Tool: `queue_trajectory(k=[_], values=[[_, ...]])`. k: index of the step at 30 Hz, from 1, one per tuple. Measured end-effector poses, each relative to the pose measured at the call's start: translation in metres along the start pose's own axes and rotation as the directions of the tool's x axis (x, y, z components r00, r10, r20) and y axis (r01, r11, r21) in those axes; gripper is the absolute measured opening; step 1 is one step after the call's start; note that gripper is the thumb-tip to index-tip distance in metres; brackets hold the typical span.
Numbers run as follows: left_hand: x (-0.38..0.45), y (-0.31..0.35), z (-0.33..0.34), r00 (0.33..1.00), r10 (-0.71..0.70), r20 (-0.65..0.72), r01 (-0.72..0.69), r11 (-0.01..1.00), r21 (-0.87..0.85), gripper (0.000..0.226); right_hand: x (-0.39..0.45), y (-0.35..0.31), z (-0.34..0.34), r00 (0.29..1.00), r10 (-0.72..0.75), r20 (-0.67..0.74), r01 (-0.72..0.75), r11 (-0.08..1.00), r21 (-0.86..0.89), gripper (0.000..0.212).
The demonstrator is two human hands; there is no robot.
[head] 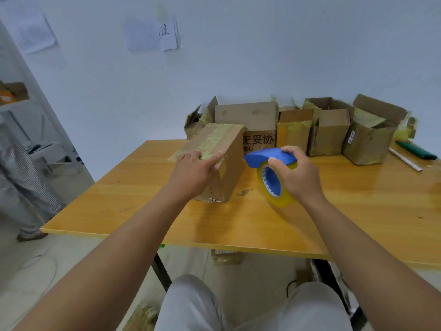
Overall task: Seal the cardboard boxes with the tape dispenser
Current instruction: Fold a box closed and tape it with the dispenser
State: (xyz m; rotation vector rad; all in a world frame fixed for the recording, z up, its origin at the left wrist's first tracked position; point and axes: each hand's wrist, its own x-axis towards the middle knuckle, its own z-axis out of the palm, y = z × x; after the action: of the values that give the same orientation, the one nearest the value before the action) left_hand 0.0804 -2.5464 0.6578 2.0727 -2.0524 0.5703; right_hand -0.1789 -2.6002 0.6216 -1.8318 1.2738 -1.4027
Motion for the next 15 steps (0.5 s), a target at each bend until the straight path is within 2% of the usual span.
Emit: queue_trajectory(k=[3, 6, 10, 12, 15], values=[[0.003, -0.001, -0.008, 0.993, 0.023, 0.113, -0.027, 0.999, 0.035, 0.050, -0.012, 0.005, 0.022, 0.999, 0.014, -0.045, -0.013, 1.000, 0.010, 0.032], [0.002, 0.000, -0.015, 0.984, 0.007, 0.179, -0.004, 1.000, -0.017, 0.063, -0.021, 0.013, 0.036, 0.995, 0.027, -0.092, -0.026, 1.000, 0.017, 0.039], [0.001, 0.018, -0.016, 0.988, -0.072, 0.138, 0.100, 0.973, -0.209, 0.072, -0.028, 0.019, 0.041, 0.992, 0.003, -0.127, -0.003, 1.000, 0.001, 0.046], [0.005, 0.029, -0.013, 0.988, -0.129, 0.086, 0.149, 0.945, -0.291, 0.065, -0.028, 0.020, 0.041, 0.992, -0.015, -0.123, 0.013, 1.000, -0.016, 0.043], [0.014, 0.038, -0.009, 0.971, -0.238, 0.016, 0.231, 0.920, -0.315, 0.052, -0.029, 0.020, 0.040, 0.992, -0.032, -0.118, 0.029, 0.999, -0.027, 0.040]])
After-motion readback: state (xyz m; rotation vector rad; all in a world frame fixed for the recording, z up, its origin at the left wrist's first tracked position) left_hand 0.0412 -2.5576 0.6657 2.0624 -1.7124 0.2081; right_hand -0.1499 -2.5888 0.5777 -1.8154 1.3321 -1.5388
